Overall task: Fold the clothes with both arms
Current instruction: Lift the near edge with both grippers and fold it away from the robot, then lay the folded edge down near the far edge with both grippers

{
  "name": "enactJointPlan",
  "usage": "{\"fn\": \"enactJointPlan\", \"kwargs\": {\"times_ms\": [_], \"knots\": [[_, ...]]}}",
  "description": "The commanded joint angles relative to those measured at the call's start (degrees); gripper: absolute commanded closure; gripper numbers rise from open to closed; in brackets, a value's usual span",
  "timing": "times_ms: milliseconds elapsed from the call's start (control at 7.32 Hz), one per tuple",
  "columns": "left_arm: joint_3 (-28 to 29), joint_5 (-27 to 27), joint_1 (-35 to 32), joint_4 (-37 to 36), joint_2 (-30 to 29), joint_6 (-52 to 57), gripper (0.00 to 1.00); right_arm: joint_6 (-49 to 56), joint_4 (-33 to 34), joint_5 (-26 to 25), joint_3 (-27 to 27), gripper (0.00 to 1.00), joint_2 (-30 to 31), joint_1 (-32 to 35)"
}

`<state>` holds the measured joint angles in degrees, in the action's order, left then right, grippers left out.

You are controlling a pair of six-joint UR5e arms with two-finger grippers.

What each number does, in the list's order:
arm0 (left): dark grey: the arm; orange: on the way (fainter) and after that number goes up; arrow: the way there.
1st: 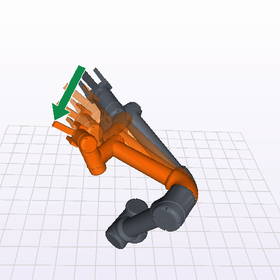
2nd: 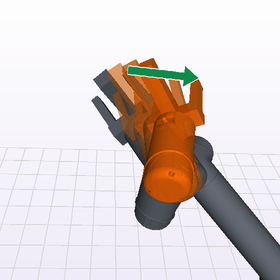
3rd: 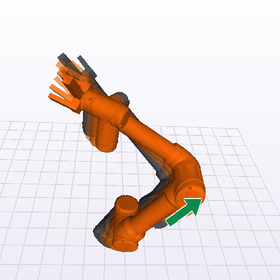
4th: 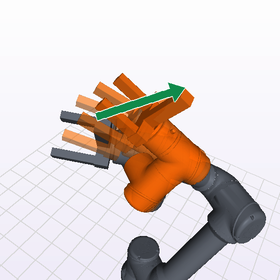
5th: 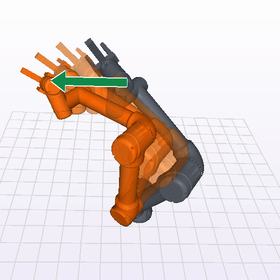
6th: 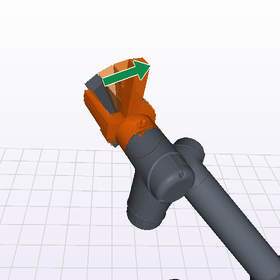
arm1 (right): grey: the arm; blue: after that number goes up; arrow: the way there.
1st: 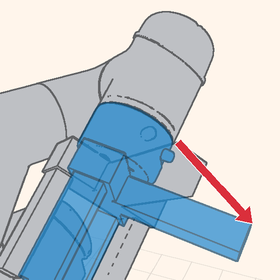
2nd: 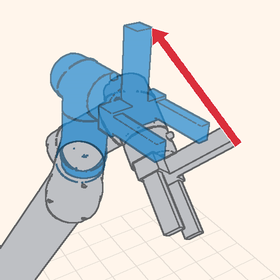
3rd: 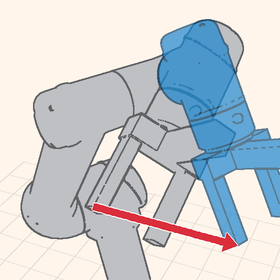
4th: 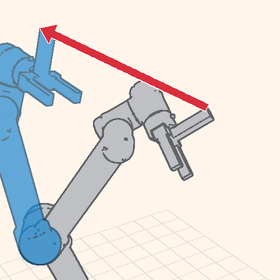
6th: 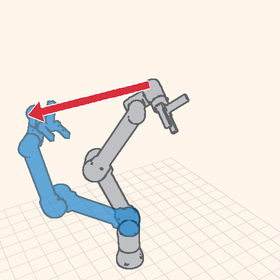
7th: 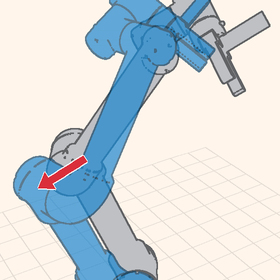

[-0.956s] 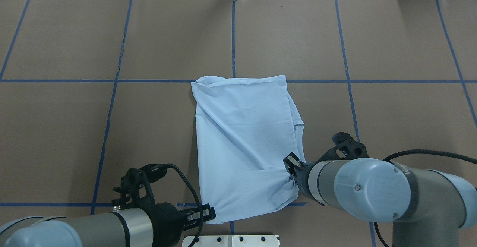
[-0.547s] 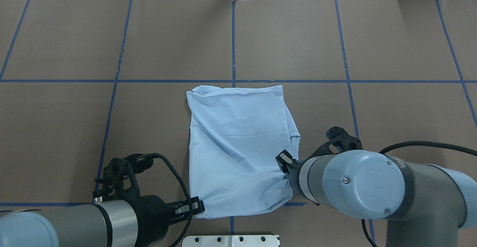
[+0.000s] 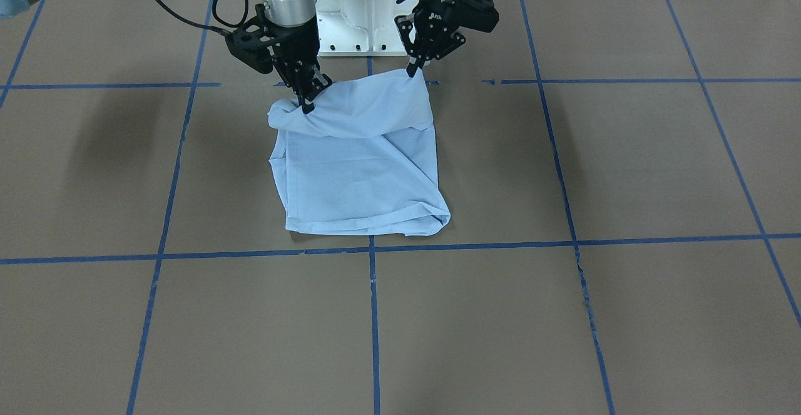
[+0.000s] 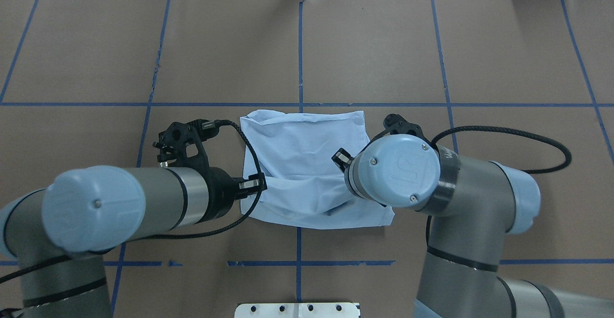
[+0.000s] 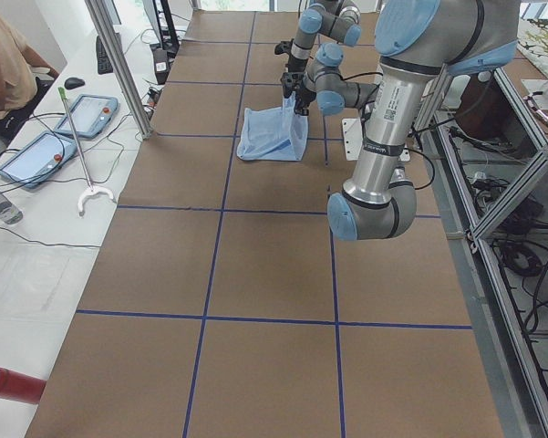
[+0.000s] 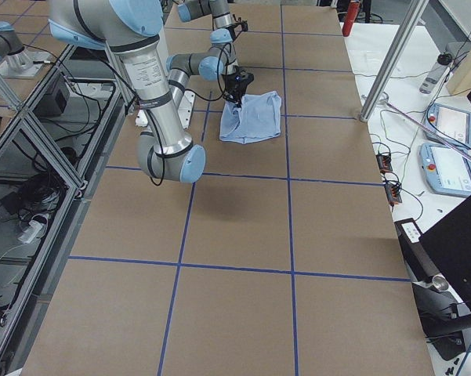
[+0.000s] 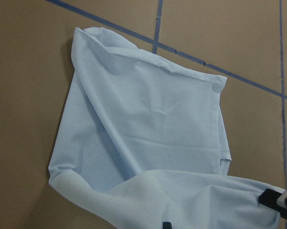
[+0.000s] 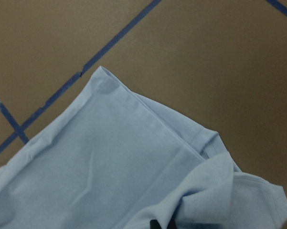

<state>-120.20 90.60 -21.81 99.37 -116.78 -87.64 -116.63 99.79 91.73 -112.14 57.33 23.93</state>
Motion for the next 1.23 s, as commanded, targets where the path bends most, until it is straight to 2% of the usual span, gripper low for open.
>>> {"fn": "enactJointPlan", "kwargs": {"times_ms": [0, 273, 547, 1093], "knots": [[8.10, 0.19, -3.58, 0.38, -3.79, 3.69, 1.00, 3.32, -7.49, 0.12, 12.85, 1.00, -3.69, 4.01], [15.31, 0.10, -5.00, 0.56, -7.04, 6.68, 1.00, 5.52, -7.59, 0.21, 19.22, 1.00, -6.95, 5.07], [22.60, 0.01, -5.52, 6.50, -7.59, 8.27, 1.00, 6.41, -7.68, 0.12, 22.64, 1.00, -8.36, 5.07], [32.11, 0.10, -8.50, 8.47, -12.41, 11.25, 1.00, 7.55, -7.77, 0.12, 24.25, 1.00, -8.72, 5.16]]}}
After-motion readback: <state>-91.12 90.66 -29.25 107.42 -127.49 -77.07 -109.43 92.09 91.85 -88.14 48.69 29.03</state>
